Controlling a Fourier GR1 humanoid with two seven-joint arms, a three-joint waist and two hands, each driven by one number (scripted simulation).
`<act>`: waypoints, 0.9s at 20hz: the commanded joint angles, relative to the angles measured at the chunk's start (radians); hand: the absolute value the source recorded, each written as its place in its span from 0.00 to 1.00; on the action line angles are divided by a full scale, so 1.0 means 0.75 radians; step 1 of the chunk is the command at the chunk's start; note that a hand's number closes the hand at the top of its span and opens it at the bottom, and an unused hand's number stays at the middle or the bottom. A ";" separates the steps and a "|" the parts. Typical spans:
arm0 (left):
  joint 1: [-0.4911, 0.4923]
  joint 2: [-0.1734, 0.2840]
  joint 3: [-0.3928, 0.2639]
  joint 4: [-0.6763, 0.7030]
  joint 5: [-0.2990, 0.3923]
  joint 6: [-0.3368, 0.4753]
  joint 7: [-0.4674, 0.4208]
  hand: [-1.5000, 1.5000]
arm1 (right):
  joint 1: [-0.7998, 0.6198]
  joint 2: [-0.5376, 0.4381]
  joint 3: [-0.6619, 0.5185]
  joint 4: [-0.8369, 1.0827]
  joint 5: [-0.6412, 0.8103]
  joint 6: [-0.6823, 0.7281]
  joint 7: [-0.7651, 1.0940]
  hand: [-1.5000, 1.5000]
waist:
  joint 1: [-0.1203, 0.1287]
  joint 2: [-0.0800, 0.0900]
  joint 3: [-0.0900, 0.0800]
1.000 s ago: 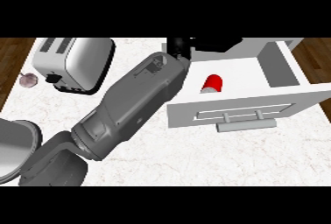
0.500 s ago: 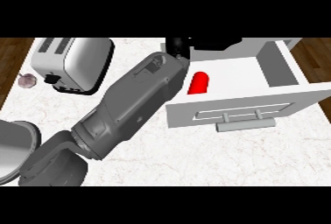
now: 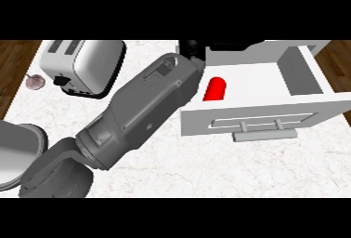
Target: Pick up the can, place it into the drawer and close the drawer
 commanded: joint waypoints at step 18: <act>-0.036 0.027 0.008 -0.066 0.009 0.023 0.092 0.00 | -0.553 0.039 0.747 0.410 1.396 -0.352 -0.152 0.00 | 0.137 -0.019 -0.002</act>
